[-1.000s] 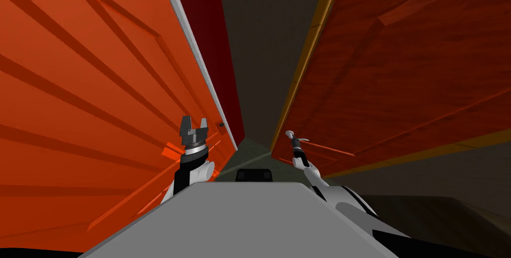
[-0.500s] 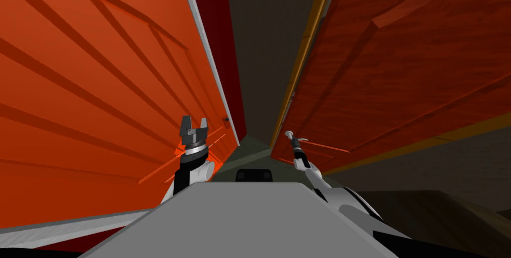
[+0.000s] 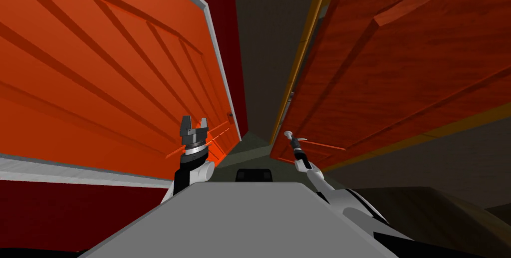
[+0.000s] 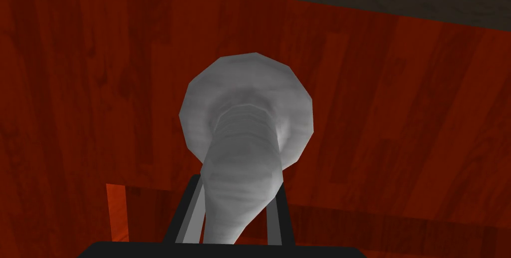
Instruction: Pull the door open
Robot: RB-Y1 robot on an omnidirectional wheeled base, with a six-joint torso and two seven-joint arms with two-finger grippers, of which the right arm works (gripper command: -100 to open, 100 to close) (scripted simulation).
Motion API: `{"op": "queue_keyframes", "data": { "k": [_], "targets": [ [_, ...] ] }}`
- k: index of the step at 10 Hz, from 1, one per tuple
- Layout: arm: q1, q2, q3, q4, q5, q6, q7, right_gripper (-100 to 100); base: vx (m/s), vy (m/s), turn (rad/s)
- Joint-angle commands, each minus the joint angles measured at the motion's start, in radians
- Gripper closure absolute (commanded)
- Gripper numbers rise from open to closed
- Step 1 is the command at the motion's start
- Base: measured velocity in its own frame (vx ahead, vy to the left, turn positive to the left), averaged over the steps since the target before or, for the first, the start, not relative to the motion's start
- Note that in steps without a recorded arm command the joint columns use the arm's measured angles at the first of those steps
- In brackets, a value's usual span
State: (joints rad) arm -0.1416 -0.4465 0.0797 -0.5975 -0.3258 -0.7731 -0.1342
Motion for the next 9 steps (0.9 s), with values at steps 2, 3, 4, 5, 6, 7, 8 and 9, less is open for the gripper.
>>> {"op": "queue_keyframes", "data": {
  "k": [2, 3, 4, 5, 6, 7, 8, 9],
  "targets": [
    [0.013, -0.021, 0.03, -0.013, 0.013, -0.016, -0.031, 100, -0.241, -0.068, 0.114],
    [0.017, -0.025, 0.037, -0.016, 0.016, -0.02, -0.038, 100, -0.242, -0.065, 0.081],
    [0.014, -0.017, 0.035, -0.019, 0.014, -0.014, -0.032, 100, -0.107, -0.019, 0.033],
    [0.028, -0.029, 0.058, -0.027, 0.021, -0.028, -0.053, 100, -0.152, -0.03, 0.093],
    [0.034, -0.037, 0.068, -0.031, 0.024, -0.036, -0.063, 100, -0.239, -0.057, 0.117],
    [0.041, -0.046, 0.08, -0.037, 0.027, -0.044, -0.073, 100, -0.244, -0.069, 0.104],
    [0.049, -0.055, 0.092, -0.042, 0.03, -0.053, -0.084, 100, -0.209, -0.088, 0.093],
    [0.056, -0.064, 0.104, -0.047, 0.033, -0.062, -0.095, 100, -0.224, -0.066, 0.095]
  ]
}}
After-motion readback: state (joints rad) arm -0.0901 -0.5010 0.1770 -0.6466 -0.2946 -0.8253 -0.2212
